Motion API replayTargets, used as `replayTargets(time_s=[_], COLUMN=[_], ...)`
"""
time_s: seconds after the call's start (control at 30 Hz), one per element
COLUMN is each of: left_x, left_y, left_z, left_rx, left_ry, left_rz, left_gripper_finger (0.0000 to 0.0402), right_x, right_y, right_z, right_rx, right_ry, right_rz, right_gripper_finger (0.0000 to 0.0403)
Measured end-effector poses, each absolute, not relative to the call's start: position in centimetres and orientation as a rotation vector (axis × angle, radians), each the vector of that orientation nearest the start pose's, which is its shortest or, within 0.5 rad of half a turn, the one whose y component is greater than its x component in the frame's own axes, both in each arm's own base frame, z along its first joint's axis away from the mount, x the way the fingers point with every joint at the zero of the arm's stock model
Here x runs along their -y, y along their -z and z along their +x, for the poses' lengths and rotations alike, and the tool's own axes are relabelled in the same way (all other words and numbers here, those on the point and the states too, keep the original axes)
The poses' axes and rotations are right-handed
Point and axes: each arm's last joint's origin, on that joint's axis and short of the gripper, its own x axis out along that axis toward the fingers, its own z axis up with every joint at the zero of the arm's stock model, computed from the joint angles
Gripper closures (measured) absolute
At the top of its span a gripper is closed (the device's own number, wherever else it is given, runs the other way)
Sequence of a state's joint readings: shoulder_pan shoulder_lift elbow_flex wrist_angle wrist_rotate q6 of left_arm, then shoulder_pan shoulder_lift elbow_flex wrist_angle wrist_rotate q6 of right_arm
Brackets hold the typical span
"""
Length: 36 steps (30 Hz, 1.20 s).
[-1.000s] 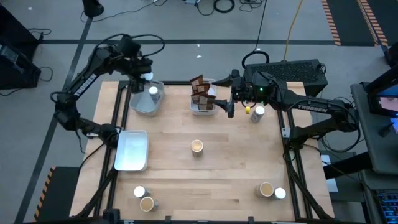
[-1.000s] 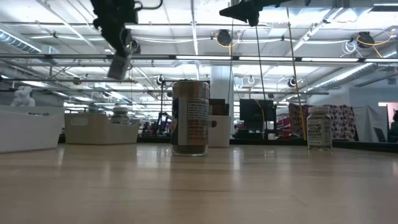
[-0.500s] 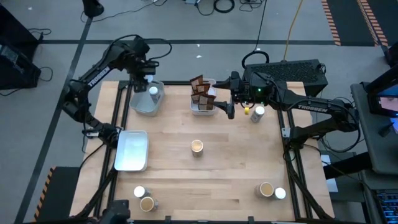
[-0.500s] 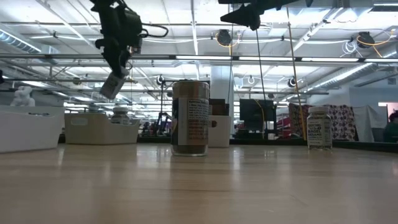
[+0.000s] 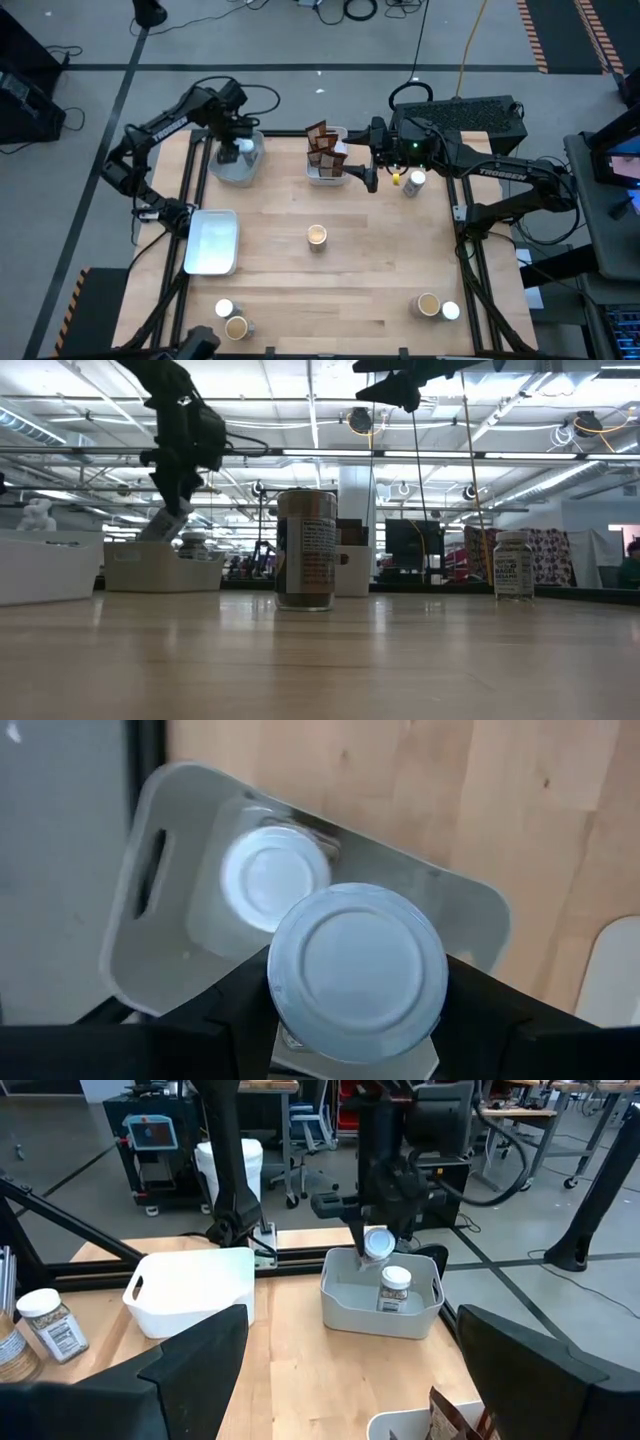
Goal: Sort spices by type
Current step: Put the white seasoning bottle into the gray bin
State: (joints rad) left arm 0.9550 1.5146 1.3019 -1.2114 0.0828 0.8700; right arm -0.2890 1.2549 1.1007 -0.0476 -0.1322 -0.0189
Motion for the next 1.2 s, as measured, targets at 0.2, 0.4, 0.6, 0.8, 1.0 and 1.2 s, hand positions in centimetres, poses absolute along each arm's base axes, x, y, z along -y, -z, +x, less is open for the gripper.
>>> replayTargets(time_s=[0.2,0.4,0.6,0.8,1.0,1.2], left_x=[-21.5,-21.3,-21.6,-21.9,-22.2,-22.6], left_y=[-26.1,-25.2,-24.7,-24.4,-24.4,-24.5], left_z=[15.6,15.8,16.1,16.5,16.7,16.6], left_rx=[-1.421,-1.364,-1.317,-1.254,-1.213,-1.183], left_ry=[-0.054,-0.008,-0.018,0.009,-0.004,-0.031], left_rz=[-0.067,-0.092,-0.037,0.023,0.046,0.030], left_gripper_finger=[0.0191,0.0191,0.0191,0.0191,0.0191,0.0191], right_x=[7.7,7.7,7.7,7.7,7.7,7.7], right_y=[-35.5,-35.3,-35.3,-35.3,-35.3,-35.3], right_z=[27.3,27.2,27.2,27.2,27.2,27.2], right_rx=[-0.218,-0.234,-0.232,-0.232,-0.233,-0.232], right_ry=[0.154,0.154,0.155,0.156,0.158,0.159], right_rz=[0.028,0.031,0.033,0.046,0.057,0.065], right_gripper_finger=[0.0062,0.0062,0.0062,0.0062,0.0062,0.0062])
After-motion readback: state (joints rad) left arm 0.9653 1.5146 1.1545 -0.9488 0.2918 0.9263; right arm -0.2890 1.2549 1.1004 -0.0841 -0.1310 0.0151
